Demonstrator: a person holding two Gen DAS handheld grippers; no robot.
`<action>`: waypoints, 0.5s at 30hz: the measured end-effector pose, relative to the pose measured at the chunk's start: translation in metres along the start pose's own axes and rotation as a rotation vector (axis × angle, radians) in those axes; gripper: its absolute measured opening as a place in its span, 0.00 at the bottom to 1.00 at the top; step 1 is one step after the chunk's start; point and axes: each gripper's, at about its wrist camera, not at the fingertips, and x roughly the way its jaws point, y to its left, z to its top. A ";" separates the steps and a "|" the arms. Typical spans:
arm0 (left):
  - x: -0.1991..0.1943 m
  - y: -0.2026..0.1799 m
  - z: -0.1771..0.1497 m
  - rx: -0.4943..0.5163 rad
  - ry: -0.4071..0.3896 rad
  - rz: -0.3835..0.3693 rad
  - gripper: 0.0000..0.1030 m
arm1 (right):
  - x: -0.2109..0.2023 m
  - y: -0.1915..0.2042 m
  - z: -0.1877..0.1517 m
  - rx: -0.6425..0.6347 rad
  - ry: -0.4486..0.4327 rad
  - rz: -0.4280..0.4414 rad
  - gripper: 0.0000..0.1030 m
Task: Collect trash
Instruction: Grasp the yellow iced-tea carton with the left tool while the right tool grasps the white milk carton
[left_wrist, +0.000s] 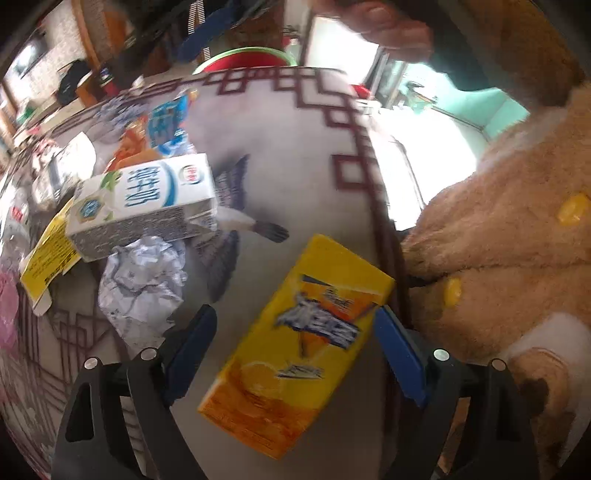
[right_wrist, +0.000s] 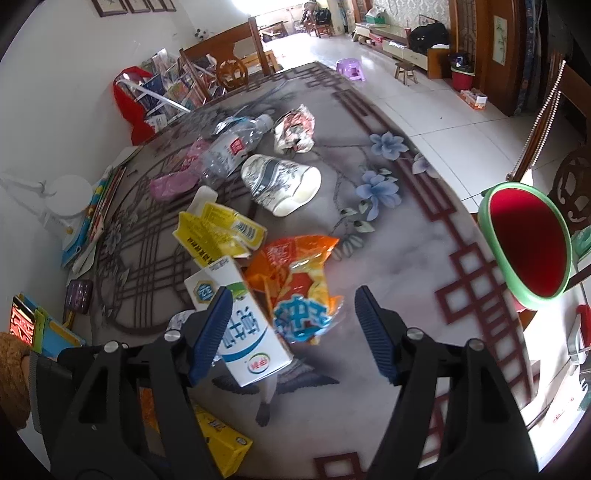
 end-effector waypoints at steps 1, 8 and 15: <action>0.000 -0.002 -0.001 0.009 0.001 -0.014 0.81 | 0.001 0.002 -0.001 -0.003 0.006 0.004 0.65; 0.025 -0.001 -0.011 -0.017 0.058 0.029 0.70 | 0.018 0.016 -0.005 -0.019 0.067 0.040 0.65; 0.006 0.013 -0.021 -0.194 -0.071 0.009 0.63 | 0.022 0.027 -0.005 -0.047 0.077 0.046 0.65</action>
